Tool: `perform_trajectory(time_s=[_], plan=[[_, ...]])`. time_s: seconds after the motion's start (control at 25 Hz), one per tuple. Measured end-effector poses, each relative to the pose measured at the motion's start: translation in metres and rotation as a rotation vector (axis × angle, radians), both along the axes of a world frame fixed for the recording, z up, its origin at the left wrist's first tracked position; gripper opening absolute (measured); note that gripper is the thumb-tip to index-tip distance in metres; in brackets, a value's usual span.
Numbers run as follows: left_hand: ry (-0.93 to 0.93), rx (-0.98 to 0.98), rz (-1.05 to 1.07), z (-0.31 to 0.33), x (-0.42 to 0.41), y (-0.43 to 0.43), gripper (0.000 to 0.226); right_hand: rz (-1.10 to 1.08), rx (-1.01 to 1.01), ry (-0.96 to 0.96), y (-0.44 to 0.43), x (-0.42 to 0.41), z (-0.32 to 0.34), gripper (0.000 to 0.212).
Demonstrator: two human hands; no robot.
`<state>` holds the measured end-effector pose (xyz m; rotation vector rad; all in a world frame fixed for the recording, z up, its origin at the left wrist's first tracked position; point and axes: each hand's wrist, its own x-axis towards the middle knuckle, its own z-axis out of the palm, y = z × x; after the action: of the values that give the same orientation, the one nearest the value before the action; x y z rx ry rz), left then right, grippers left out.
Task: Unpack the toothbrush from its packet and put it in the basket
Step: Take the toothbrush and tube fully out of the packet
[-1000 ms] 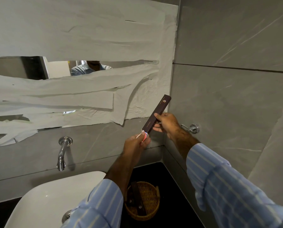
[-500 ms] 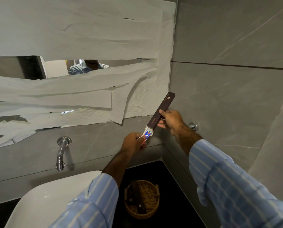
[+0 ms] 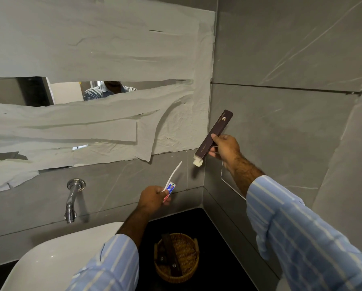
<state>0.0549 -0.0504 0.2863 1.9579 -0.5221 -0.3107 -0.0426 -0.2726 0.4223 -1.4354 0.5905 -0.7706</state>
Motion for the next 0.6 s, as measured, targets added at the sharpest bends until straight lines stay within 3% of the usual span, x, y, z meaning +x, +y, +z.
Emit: perform_trajectory(time_s=[0.24,0.4,0.6], plan=[[0.185,-0.111,0.001,-0.004,-0.027,-0.02,0.021,0.119,0.062,0.251,0.008,-0.029,-0.06,0.023],[0.37,-0.137,-0.05,-0.035,-0.056,-0.035,0.016,0.134,0.205,0.314,0.013,-0.056,-0.13,0.026],[0.484,0.01,-0.034,-0.102,-0.103,-0.06,0.029,0.132,0.361,0.507,0.024,-0.108,-0.211,0.012]])
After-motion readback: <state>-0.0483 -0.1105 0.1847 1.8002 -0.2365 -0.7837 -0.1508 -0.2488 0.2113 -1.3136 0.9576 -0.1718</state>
